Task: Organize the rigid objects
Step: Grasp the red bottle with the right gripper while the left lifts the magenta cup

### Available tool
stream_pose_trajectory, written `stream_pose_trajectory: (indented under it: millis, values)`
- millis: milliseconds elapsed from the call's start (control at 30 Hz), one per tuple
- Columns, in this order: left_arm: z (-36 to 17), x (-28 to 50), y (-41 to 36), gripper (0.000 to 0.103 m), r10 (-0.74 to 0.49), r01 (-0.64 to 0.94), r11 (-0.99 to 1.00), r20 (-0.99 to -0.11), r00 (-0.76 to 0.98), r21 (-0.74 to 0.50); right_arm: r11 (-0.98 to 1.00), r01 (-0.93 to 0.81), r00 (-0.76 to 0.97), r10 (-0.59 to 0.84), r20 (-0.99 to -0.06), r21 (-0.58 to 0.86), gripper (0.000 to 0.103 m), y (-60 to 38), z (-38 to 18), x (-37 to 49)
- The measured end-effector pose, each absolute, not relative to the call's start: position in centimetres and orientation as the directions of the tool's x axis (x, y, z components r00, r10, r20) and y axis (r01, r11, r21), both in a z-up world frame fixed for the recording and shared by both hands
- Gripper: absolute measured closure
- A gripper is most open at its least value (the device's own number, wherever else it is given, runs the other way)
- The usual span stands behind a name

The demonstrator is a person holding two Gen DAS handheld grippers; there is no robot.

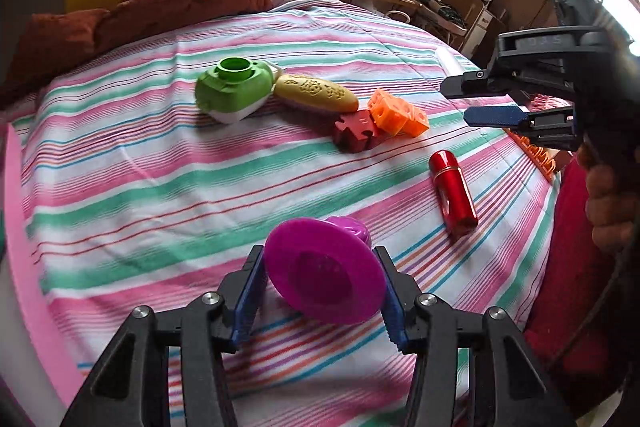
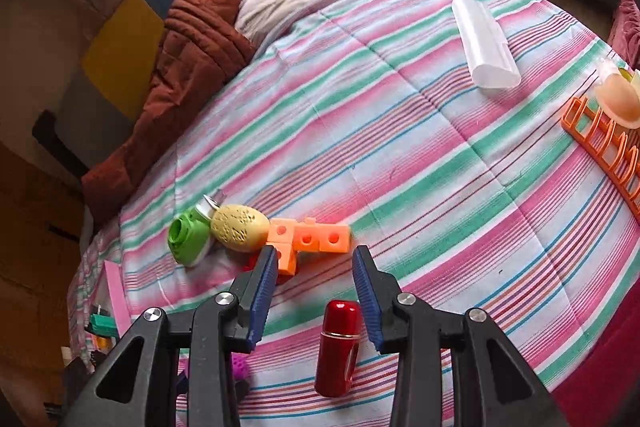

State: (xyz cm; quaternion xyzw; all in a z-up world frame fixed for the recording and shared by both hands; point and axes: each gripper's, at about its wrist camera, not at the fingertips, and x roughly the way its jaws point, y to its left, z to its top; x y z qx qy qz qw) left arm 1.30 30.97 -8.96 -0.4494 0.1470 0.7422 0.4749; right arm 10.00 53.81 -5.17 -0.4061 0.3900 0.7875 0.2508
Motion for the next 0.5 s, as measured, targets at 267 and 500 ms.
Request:
stream_pose_trajectory:
  millis: [267,500]
  values:
    - [-7.8,2.0,26.8,0.05,0.579,-0.808,-0.549,-0.794,-0.182,-0.215,-0.548,-0.739,-0.443,-0.042,-0.896,0.391,0.065,53.8,-7.3,9.3]
    - [-6.5,3.1,24.7,0.05,0.607,-0.806,-0.548,-0.769,-0.2,-0.223,-0.584,-0.759,-0.334,-0.031,-0.942,0.288,0.065,51.8,-7.5,9.5]
